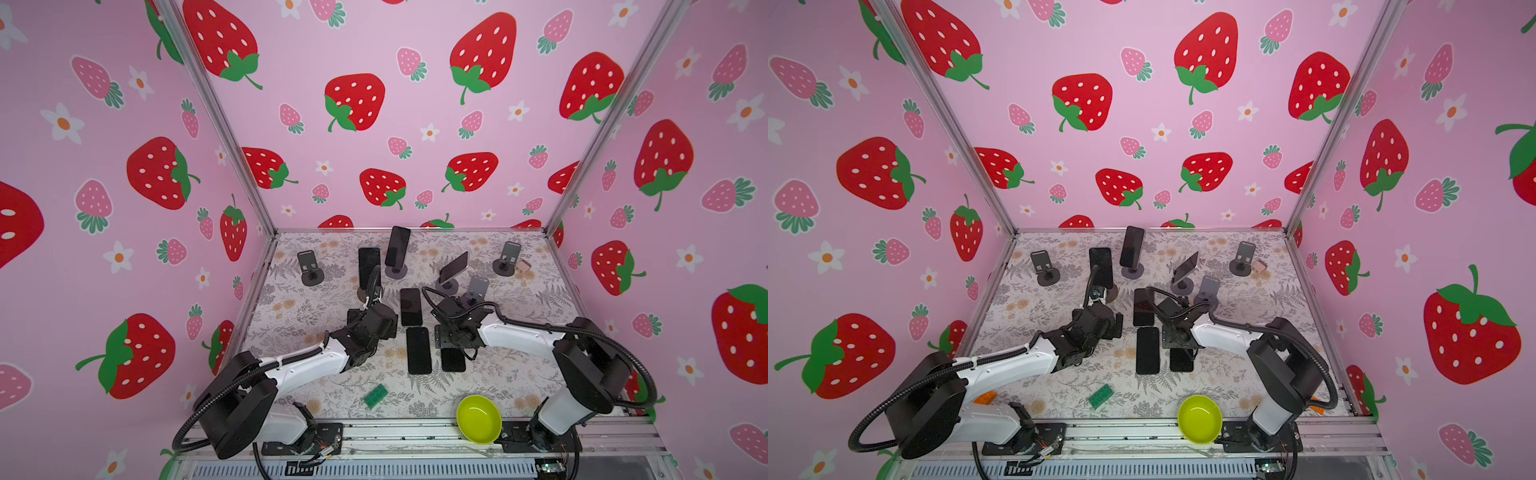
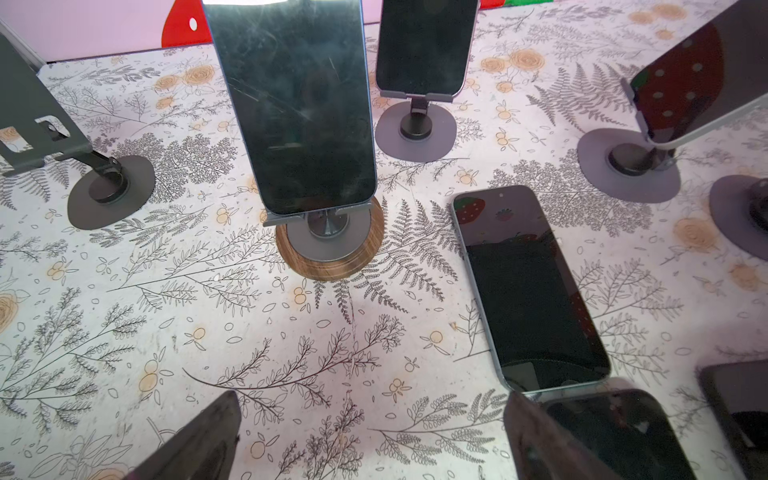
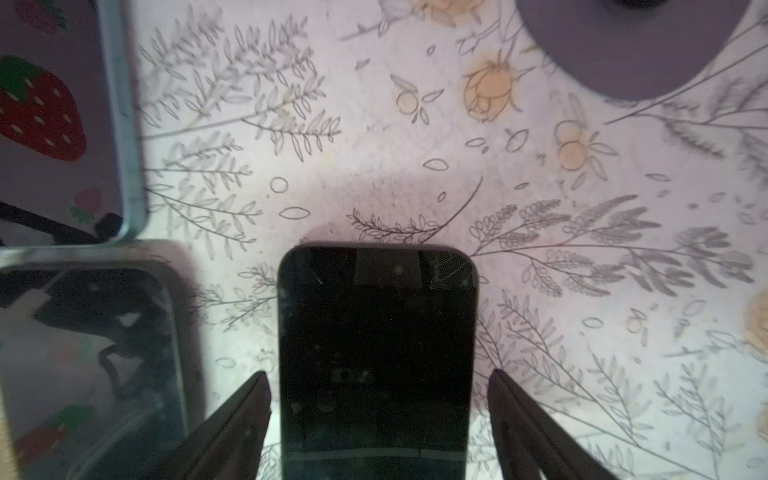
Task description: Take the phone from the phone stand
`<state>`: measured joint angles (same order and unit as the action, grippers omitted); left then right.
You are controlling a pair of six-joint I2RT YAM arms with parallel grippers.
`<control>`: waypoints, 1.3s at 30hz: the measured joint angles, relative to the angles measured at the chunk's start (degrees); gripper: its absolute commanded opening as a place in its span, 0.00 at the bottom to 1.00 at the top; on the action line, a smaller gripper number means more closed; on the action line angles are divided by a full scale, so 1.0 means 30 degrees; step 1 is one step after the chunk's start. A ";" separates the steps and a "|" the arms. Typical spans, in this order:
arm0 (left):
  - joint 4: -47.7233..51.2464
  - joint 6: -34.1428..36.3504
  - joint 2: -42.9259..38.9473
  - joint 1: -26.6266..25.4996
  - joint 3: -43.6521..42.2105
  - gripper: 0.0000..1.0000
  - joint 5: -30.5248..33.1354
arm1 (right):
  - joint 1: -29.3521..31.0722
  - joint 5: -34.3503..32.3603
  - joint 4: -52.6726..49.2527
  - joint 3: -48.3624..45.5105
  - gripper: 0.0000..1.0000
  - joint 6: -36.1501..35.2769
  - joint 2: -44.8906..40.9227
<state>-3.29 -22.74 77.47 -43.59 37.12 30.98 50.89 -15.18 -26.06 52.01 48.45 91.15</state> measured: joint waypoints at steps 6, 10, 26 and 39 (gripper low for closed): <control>-0.0109 0.0000 -0.0386 0.0000 -0.0073 0.99 0.0007 | -0.0015 -0.1807 0.0627 -0.0262 0.85 0.0809 -0.4182; -0.0277 0.0000 -0.0568 0.0000 -0.0262 0.99 0.0015 | -0.0933 -0.2645 0.1020 -0.0262 0.86 0.0597 -0.5282; -0.0415 0.0073 -0.1086 0.0000 -0.0546 0.99 0.0022 | -0.8677 0.0160 0.3009 0.0787 0.92 -0.3111 -0.4146; -0.0576 0.0131 -0.1086 0.0036 -0.0648 0.99 0.0160 | -0.8932 0.1122 0.4969 0.1931 0.92 -0.3242 -0.0364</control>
<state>-5.02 -22.35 74.22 -43.48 35.18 31.46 24.10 -11.81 -11.16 57.80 38.72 90.06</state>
